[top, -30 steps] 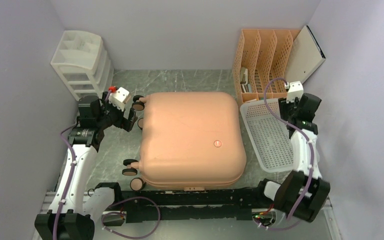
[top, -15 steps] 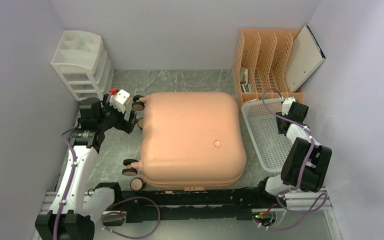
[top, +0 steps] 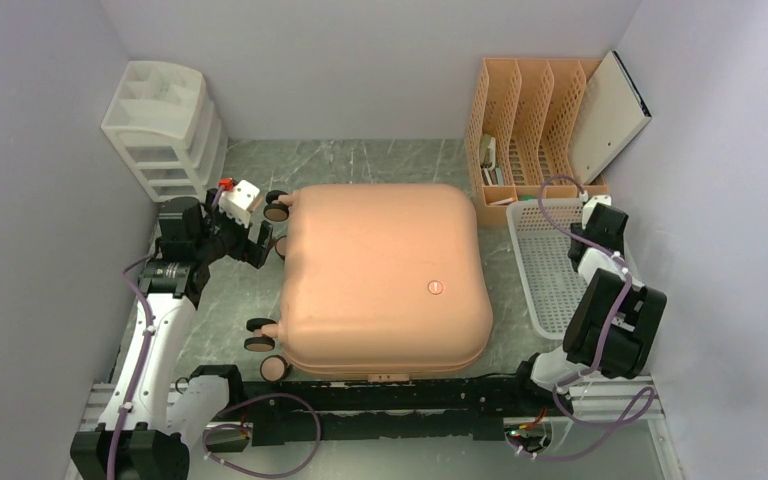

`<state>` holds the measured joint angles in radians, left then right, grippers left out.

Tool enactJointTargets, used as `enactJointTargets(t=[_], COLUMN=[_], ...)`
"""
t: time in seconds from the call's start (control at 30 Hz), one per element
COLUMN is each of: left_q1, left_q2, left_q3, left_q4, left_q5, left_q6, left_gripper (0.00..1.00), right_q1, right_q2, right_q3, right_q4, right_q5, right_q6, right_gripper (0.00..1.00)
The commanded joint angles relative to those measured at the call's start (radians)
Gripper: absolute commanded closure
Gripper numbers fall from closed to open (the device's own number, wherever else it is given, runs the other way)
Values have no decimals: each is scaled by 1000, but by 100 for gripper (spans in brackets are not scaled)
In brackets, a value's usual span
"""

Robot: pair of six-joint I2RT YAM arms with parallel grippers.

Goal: Open, take out, and arrange the luggage
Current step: Adjust the bin at the center of the board.

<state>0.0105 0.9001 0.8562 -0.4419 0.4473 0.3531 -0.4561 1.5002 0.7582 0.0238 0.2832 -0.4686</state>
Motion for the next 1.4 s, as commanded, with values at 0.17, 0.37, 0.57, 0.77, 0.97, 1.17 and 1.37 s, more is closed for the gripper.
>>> enactJointTargets(t=[0.17, 0.37, 0.57, 0.77, 0.97, 1.17, 1.37], left_q1=[-2, -1, -1, -1, 1, 3, 4], left_q2=[-27, -34, -32, -27, -22, -27, -27], left_q3=[-3, -6, -6, -10, -9, -11, -11], left_q4=[29, 26, 26, 31, 29, 28, 26], left_q5=[17, 22, 27, 29, 32, 34, 40], left_q6=[-7, -6, -8, -10, -8, -8, -7], left_gripper=[4, 3, 3, 4, 4, 3, 3], right_q1=[-12, -17, -16, -11, 32, 34, 29], right_q2=[0, 12, -38, -251, -232, -94, 14], right_q3=[103, 77, 43, 9, 22, 20, 7], right_q4=[51, 127, 208, 22, -101, -69, 52], right_q5=[117, 157, 194, -155, -237, -169, 4], right_q6=[-4, -37, -93, -81, -33, -37, -67], right_gripper=[39, 39, 39, 39, 42, 42, 42])
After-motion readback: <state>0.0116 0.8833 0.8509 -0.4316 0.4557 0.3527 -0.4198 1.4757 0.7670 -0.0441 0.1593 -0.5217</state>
